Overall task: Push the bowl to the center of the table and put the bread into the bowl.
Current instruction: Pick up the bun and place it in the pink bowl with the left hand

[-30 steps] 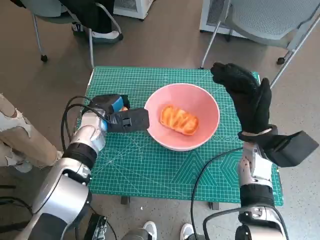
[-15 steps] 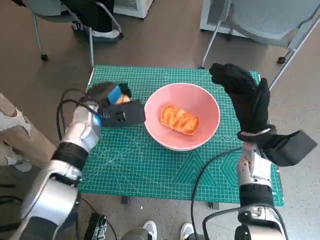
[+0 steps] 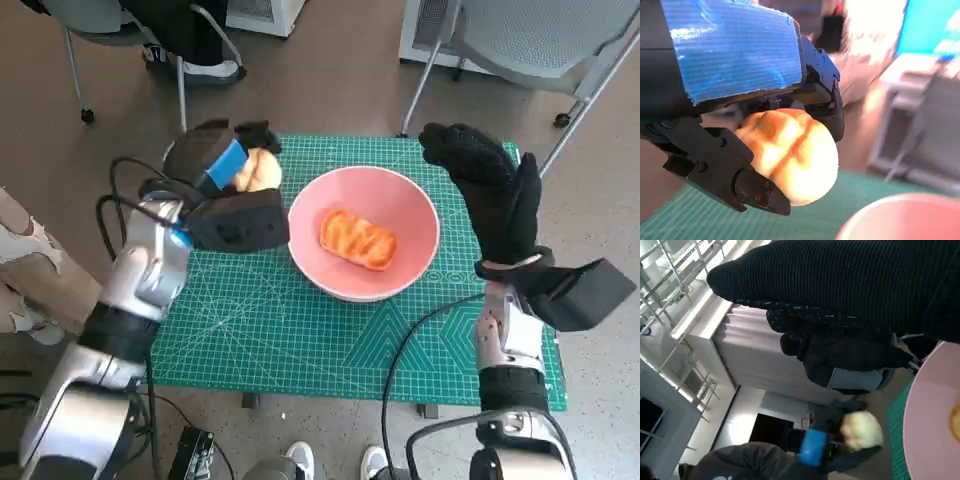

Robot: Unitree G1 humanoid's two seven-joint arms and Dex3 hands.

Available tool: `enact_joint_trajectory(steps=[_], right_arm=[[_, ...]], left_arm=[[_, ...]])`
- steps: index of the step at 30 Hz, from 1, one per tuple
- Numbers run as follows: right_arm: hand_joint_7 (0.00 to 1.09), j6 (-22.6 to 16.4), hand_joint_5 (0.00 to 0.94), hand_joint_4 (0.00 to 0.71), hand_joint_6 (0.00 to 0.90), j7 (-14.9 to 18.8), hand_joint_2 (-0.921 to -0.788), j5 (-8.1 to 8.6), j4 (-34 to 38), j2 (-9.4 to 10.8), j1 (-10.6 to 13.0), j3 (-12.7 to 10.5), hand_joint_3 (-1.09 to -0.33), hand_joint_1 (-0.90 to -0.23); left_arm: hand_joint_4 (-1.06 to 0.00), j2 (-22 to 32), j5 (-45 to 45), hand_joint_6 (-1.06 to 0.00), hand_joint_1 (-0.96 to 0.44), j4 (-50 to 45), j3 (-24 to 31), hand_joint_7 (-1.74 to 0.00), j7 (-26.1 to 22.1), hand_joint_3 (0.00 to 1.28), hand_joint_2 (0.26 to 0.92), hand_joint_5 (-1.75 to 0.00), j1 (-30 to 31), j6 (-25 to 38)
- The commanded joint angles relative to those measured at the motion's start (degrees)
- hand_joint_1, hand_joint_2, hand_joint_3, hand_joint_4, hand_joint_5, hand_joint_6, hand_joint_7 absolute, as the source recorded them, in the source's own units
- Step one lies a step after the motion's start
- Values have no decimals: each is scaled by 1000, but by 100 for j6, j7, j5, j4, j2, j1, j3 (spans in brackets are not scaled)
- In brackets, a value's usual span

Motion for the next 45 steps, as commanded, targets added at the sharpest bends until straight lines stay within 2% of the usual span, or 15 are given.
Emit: enact_joint_trajectory(steps=[1, 6, 14, 24, 33, 45], right_arm=[[457, 134, 5, 202, 85, 41, -921, 20, 77, 28, 86, 29, -808, -684], [456, 120, 5, 202, 82, 38, -921, 18, 76, 38, 92, 30, -808, -684], [456, 104, 4, 202, 82, 47, -921, 26, 82, 39, 105, 19, -808, -685], [456, 94, 4, 203, 82, 35, -921, 21, 101, 48, 114, 1, -808, -686], [455, 61, 3, 204, 82, 53, -921, 18, 77, 54, 184, 2, -806, -690], [455, 52, 2, 203, 81, 20, -921, 21, -73, -1, 324, -29, -805, -692]], left_arm=[[-809, 167, -230, -703, 3, -1463, 618, -1151, 109, 54, 882, -971, 511, -121], [-812, 93, -235, -705, 3, -1631, 740, -1173, 177, 42, 888, -941, 647, -232], [-815, 67, -241, -701, 3, -1821, 756, -1169, -218, 38, 890, -944, 643, -63], [-790, -523, -71, -675, 2, -1893, 221, -1166, -415, 19, 911, -1004, 470, 105], [-790, -995, 86, -648, 2, -844, -343, -1156, -177, 20, 917, -1043, 12, -508], [-734, -1156, 123, -622, 1, -87, -538, -1142, -151, 51, 920, -1149, -278, -882]])
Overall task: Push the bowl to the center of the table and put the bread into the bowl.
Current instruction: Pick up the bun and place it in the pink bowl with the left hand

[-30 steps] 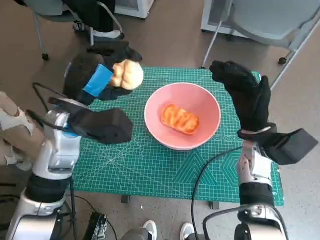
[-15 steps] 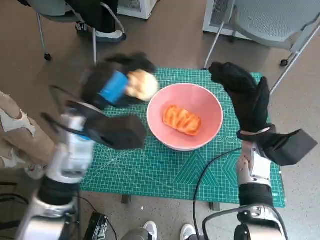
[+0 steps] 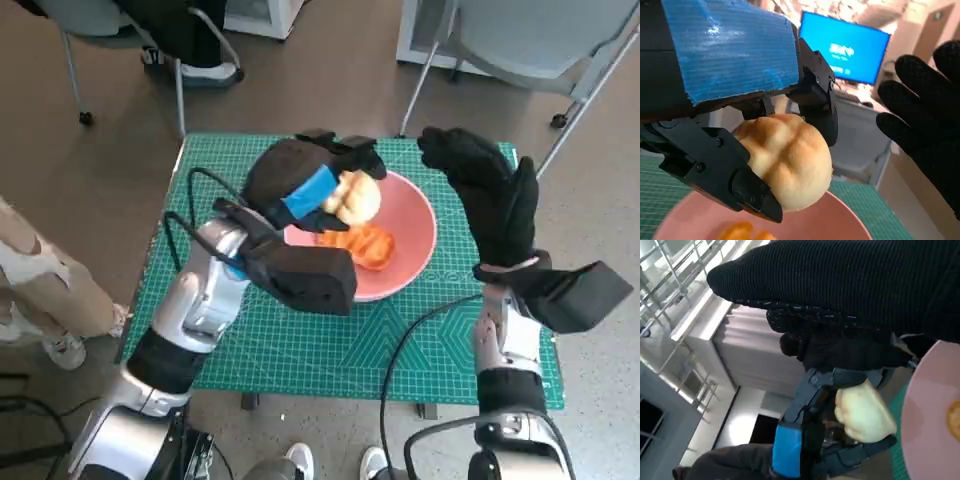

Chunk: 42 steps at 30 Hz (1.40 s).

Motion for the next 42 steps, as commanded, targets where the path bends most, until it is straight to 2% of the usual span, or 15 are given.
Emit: enact_joint_trajectory(steps=[1, 10, 13, 14, 15, 16, 17, 18, 19, 20, 23, 26, 31, 42], right_arm=[[455, 42, 2, 203, 81, -5, -921, 16, -87, -20, 205, -1, -805, -692], [456, 86, 1, 202, 79, -113, -921, -21, -214, -41, 281, -15, -805, -695], [456, 69, 1, 202, 78, -155, -921, -46, -209, -35, 283, -8, -805, -695], [457, 66, 1, 202, 78, -167, -921, -52, -209, -33, 282, -4, -805, -695], [457, 64, 1, 202, 78, -175, -921, -57, -209, -32, 282, 0, -805, -695], [457, 58, 1, 202, 78, -183, -921, -61, -217, -31, 284, 4, -805, -695], [457, 55, 1, 202, 77, -189, -921, -63, -224, -32, 286, 9, -805, -695], [457, 49, 1, 202, 77, -195, -921, -66, -224, -31, 282, 13, -805, -695], [457, 46, 1, 202, 76, -201, -921, -67, -222, -31, 279, 16, -806, -694], [457, 43, 1, 202, 75, -202, -921, -64, -218, -30, 276, 17, -806, -694], [457, 31, 1, 202, 74, -205, -921, -60, -201, -27, 265, 21, -806, -694], [457, 20, 1, 202, 73, -205, -921, -54, -187, -21, 254, 23, -806, -694], [457, -1, 1, 203, 73, -197, -921, -49, -144, -5, 240, 26, -806, -694], [458, -20, 1, 204, 74, -207, -921, -55, -114, 33, 235, 46, -805, -685]], left_arm=[[-733, -14, 57, -624, 1, 183, -24, -1133, 101, 51, 920, -1157, -137, -125], [-734, -118, -129, -625, 1, 510, 40, -1112, 58, 51, 920, -1176, -230, -176], [-716, -152, -330, -582, 1, 610, 98, -1144, -86, 79, 920, -1202, -242, -215], [-658, -161, -426, -491, 1, 640, 120, -1235, -174, 144, 920, -1259, -234, -231], [-546, -167, -492, -403, -1, 662, 138, -1144, -236, 177, 897, -1164, -229, -246], [-477, -175, -637, -364, -2, 697, 180, -885, -357, 177, 870, -880, -207, -273], [-413, -181, -739, -332, -21, 723, 210, -755, -444, 165, 857, -720, -192, -295], [-332, -182, -869, -299, -50, 767, 252, -543, -554, 135, 845, -469, -179, -322], [-243, -181, -959, -265, -91, 799, 279, -391, -629, 109, 835, -300, -173, -342], [-176, -178, -1062, -247, -131, 843, 313, -281, -712, 84, 832, -192, -169, -365], [-67, -161, -1269, -216, -224, 980, 375, -141, -876, 51, 828, -63, -167, -448], [-21, -119, -1334, -193, -303, 1082, 385, -85, -945, 37, 827, -20, -160, -536], [-3, -43, -1244, -164, -401, 1162, 354, -48, -874, 31, 838, -3, -129, -685], [1, 85, -1365, -144, -509, 1523, 498, -27, -641, 27, 871, 1, -59, -1317]])
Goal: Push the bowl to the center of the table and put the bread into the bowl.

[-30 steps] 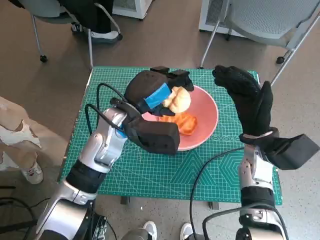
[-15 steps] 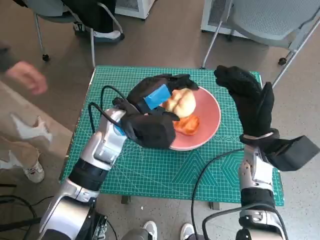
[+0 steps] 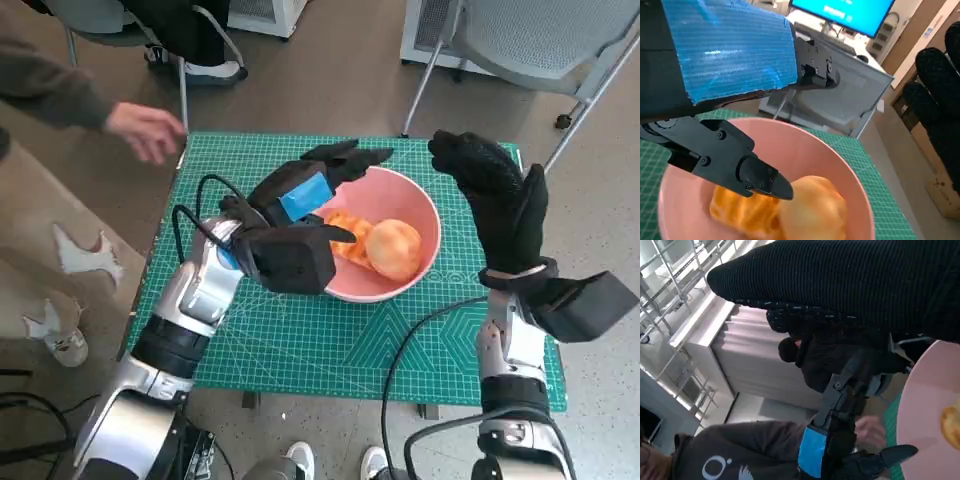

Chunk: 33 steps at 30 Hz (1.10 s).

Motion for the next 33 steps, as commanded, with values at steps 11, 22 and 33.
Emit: enact_joint_trajectory(steps=[11, 22, 33], right_arm=[[456, 87, 1, 204, 75, -45, -921, -7, -77, 34, 118, 52, -805, -683], [461, 482, 0, 201, 78, -196, -921, 48, -966, 50, 305, 134, -809, -693], [471, 520, 3, 208, 67, -145, -921, 198, -1565, 162, 364, 243, -791, -692]], left_arm=[[1, -50, -1639, -147, -588, 826, 925, -22, -518, 26, 910, 1, 174, -1250], [1, -526, -3778, -160, -647, 565, 1985, -19, -1491, 165, 921, 1, 603, -2025], [1, -1023, -5113, -156, -672, -247, 2442, -16, -2234, 327, 921, 1, 1168, -2016]])
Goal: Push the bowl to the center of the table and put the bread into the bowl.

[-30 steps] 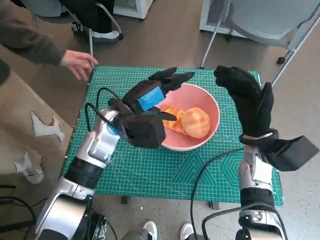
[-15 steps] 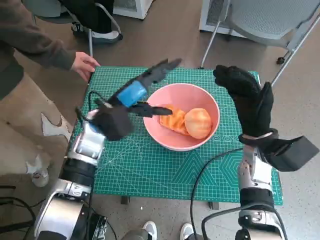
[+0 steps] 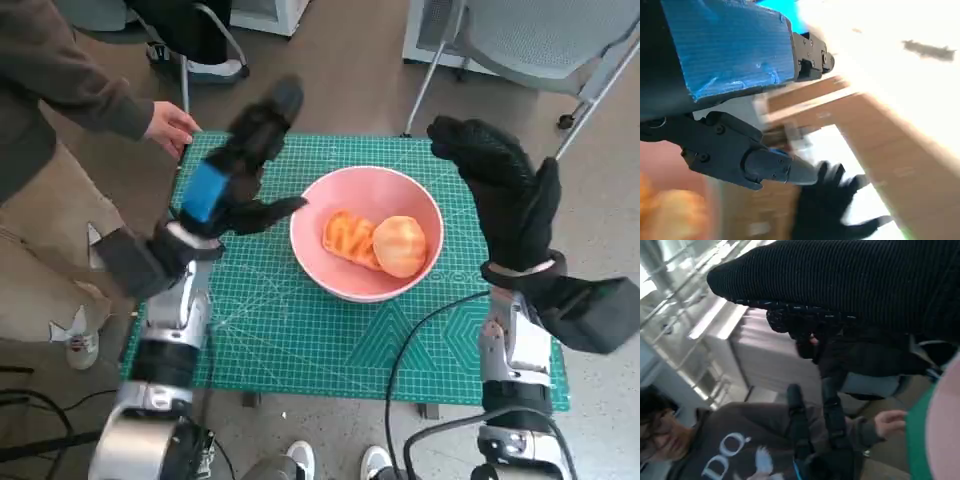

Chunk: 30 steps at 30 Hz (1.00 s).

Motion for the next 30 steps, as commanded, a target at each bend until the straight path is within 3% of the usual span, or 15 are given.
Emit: enact_joint_trajectory(steps=[1, 15, 30], right_arm=[[472, -24, 4, 209, 65, 85, -921, 139, 9, 81, 118, 30, -789, -692], [490, -386, 6, 216, 60, 336, -921, 219, 331, 153, -28, 98, -778, -690], [502, -406, 5, 216, 54, 356, -921, 220, 417, 100, -134, 80, -780, -675]], left_arm=[[1, -103, -353, -157, -666, -281, 118, -16, -323, 334, 921, 1, 205, 49], [1, -119, -428, -161, -640, -562, 213, -21, -585, 346, 921, 1, 455, 219], [1, -147, -531, -168, -638, -511, 338, -29, -700, 344, 921, 1, 392, 419]])
